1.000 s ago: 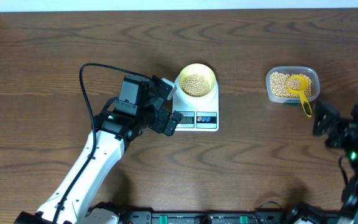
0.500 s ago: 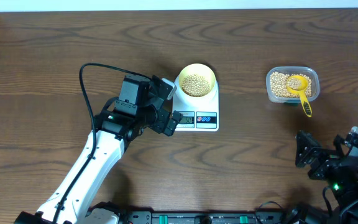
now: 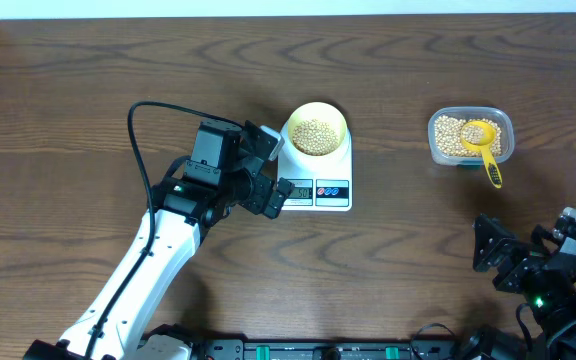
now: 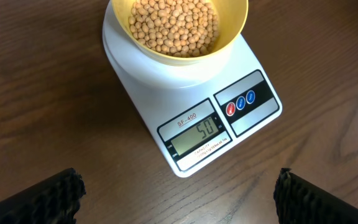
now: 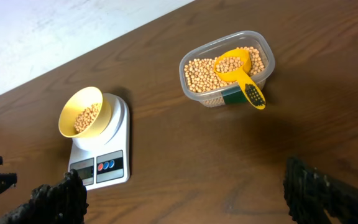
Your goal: Scoop item into bowl and weigh 50g on scale
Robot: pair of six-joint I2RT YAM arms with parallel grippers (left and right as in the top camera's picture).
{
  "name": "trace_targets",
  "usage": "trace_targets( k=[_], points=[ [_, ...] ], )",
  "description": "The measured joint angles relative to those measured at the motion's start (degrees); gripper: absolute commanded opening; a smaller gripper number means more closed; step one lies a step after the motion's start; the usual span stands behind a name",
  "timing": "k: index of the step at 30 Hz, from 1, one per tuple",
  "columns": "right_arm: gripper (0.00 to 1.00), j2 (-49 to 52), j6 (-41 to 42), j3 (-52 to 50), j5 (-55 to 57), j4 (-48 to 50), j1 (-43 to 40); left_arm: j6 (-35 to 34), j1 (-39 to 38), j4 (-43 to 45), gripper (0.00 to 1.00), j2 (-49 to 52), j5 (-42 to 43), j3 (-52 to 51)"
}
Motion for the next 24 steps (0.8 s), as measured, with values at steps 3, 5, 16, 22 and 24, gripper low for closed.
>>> trace_targets(
  k=[3,5,16,22,24],
  points=[
    [0.99,0.00,0.02,0.00,0.02,0.00,0.00,0.00,0.00,0.00,1.00,0.00,0.00,0.00],
    [0.99,0.00,0.04,0.00,0.04,0.02,0.00,0.00,0.00,0.00,1.00,0.00,0.00,0.00],
    [0.99,0.00,0.17,0.00,0.17,0.00,0.00,0.00,0.00,0.00,1.00,0.00,0.00,0.00],
    [0.99,-0.02,0.20,0.00,0.42,0.02,0.68,0.00,0.00,0.00,1.00,0.00,0.00,0.00],
    [0.99,-0.02,0.22,0.00,0.59,-0.35,2.43,0.02,0.00,0.00,1.00,0.00,0.00,0.00]
  ],
)
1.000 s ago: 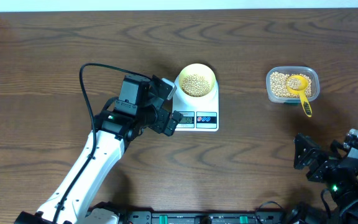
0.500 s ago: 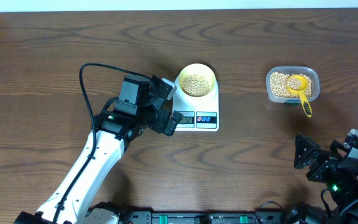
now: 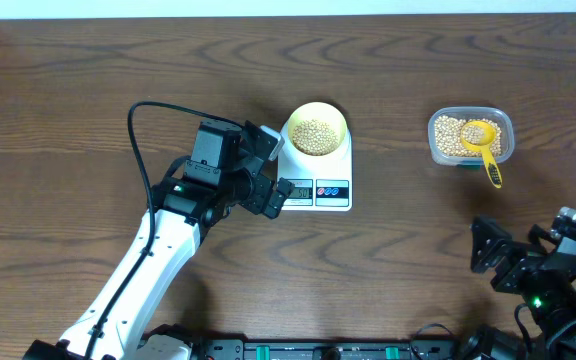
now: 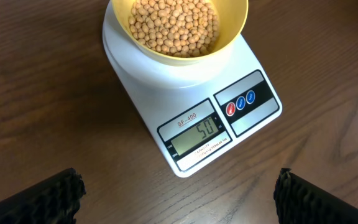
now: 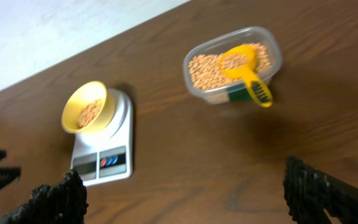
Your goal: Scoop item into bowl and weigh 50g on scale
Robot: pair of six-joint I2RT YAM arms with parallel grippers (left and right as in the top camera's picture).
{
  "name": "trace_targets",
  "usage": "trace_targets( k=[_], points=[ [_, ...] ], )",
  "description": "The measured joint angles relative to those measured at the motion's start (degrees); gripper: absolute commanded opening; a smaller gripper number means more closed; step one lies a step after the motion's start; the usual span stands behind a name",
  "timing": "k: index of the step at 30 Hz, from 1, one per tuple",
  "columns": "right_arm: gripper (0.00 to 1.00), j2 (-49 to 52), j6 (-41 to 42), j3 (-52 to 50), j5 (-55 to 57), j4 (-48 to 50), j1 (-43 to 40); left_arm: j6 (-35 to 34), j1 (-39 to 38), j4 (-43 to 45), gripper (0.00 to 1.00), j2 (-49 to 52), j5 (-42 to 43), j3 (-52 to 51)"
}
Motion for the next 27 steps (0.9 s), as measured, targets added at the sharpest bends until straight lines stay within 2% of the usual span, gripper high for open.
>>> trace_targets(
  k=[11,16,23,27],
  points=[
    [0.99,0.00,0.00,0.00,0.50,-0.26,8.70,-0.02,0.00,0.00,1.00,0.00,0.00,0.00],
    [0.99,-0.02,0.00,0.00,4.68,0.52,12.57,-0.02,0.00,0.00,1.00,0.00,0.00,0.00],
    [0.99,-3.26,-0.04,-1.70,11.76,7.76,19.69,0.00,0.00,0.00,1.00,0.00,0.00,0.00],
    [0.99,-7.26,-1.18,-7.78,14.23,14.78,23.26,-0.02,0.00,-0.02,1.00,0.00,0.00,0.00]
  ],
)
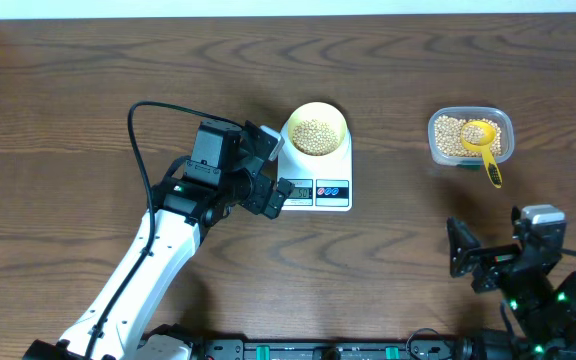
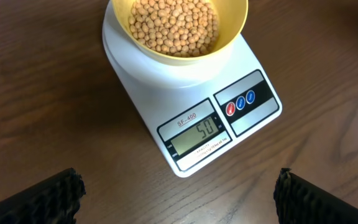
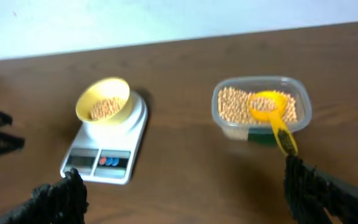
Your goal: Scoop item into bowl and weigh 50g on scale
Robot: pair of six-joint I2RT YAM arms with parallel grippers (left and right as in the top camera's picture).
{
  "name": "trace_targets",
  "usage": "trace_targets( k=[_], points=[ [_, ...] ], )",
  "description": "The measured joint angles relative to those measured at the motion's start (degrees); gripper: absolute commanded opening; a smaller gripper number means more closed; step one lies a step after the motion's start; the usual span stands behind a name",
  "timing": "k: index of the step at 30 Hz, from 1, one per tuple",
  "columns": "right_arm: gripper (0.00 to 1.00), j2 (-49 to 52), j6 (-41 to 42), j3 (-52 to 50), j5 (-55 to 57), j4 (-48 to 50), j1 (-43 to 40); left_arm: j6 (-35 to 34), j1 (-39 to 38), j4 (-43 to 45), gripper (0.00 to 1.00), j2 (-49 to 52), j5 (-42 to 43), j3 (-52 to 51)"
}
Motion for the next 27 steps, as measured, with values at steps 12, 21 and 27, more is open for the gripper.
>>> trace_targets(
  k=[12,21,27],
  points=[
    [0.99,-9.73,-5.18,-22.93,3.63,24.70,1.31,0.00,0.00,0.00,1.00,0.00,-0.02,0.00],
    [0.99,-15.85,-6.78,-30.45,7.52,30.75,1.31,0.02,0.00,0.02,1.00,0.00,0.00,0.00],
    [0.99,-15.96,-6.97,-31.69,8.09,33.79,1.31,0.00,0.00,0.02,1.00,0.00,0.00,0.00]
  ],
)
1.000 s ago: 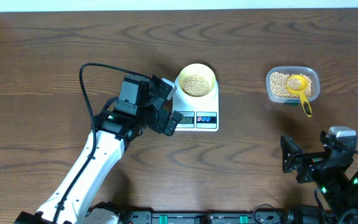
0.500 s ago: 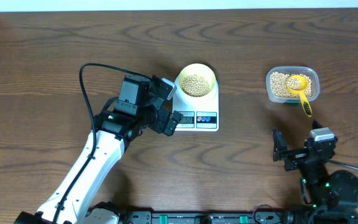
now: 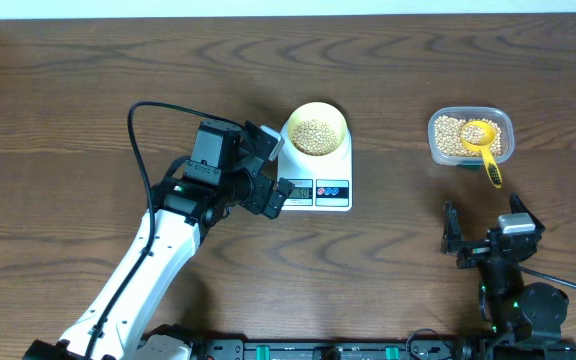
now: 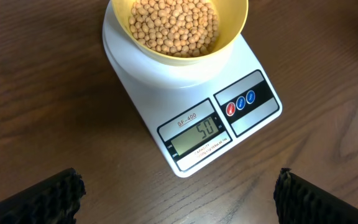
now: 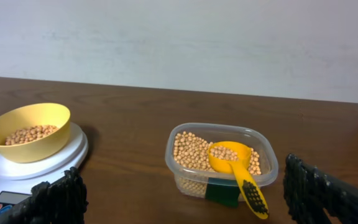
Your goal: Scoop item into bowl and weigh 50g on scale
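Observation:
A yellow bowl of tan beans stands on the white scale; in the left wrist view the scale's display reads 50. My left gripper hovers open just left of the scale, its fingers wide apart over bare wood. At the right, a clear tub of beans holds the yellow scoop, handle sticking out toward the front. My right gripper is open and empty near the front edge, facing the tub and scoop.
A black cable loops from the left arm over the table. The white left arm runs to the front left corner. A white wall rises beyond the table's far edge.
My right arm has swung round and drawn in closer to the front edge, its wrist view now level and facing the tub head-on. The left arm, scale and bowl have not moved.
Throughout, the left gripper hung open beside the scale reading 50, and the scoop lay in the tub. The right gripper stood open at the front right corner, then shifted leftward, and now sits nearer the middle front, turned toward the tub.

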Robot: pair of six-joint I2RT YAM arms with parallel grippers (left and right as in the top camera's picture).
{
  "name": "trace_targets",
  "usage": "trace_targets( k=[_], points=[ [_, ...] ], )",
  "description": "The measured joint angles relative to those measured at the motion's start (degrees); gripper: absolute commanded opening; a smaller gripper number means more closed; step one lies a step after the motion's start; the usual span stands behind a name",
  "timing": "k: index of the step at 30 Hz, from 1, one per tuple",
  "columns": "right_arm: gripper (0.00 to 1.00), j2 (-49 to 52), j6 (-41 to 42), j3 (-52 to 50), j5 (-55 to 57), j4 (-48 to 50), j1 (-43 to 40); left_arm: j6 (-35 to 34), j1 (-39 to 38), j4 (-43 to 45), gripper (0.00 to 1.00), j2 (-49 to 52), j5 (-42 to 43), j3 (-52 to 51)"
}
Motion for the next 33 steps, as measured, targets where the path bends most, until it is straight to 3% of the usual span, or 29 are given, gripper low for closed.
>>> trace_targets(
  k=[15,33],
  points=[
    [0.99,-0.02,-1.36,-0.20,1.53,0.31,0.94,0.02,0.00,0.00,1.00,0.00,0.00,0.00],
    [0.99,-0.15,-1.68,-6.21,1.90,7.78,2.91,0.02,0.00,0.00,1.00,0.00,0.00,0.00]
  ],
)
